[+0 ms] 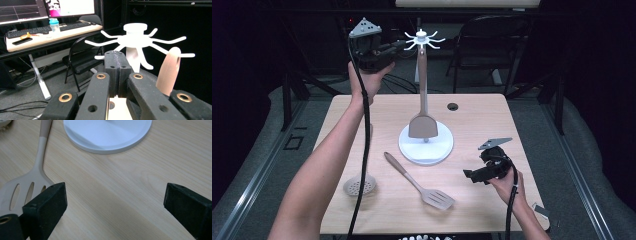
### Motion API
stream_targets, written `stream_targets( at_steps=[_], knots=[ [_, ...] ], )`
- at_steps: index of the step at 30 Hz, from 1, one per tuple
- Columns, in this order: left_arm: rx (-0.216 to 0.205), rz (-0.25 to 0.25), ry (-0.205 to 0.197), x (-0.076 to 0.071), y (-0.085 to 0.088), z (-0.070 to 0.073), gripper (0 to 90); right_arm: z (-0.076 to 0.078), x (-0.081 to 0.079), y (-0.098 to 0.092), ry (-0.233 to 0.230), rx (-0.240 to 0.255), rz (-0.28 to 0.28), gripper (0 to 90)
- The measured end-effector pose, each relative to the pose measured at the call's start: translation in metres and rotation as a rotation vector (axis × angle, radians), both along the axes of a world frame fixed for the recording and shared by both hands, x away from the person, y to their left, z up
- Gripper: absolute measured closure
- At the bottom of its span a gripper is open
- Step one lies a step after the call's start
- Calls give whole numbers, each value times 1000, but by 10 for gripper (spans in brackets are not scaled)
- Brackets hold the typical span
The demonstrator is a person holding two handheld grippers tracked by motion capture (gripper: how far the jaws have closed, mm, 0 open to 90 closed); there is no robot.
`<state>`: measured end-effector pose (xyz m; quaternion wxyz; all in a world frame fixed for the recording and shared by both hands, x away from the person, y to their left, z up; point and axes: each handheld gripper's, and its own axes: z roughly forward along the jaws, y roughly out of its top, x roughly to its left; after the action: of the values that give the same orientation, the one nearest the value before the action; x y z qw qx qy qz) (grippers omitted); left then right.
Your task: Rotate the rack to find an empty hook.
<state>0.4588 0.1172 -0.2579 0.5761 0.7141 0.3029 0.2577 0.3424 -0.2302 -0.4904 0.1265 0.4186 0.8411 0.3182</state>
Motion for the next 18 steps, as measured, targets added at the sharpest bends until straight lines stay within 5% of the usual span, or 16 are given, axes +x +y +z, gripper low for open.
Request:
stream_targets(
  at_steps=[18],
  knots=[
    [26, -64, -24, -31, 4, -9, 900, 0, 0, 1, 0, -1, -2, 44]
  ],
)
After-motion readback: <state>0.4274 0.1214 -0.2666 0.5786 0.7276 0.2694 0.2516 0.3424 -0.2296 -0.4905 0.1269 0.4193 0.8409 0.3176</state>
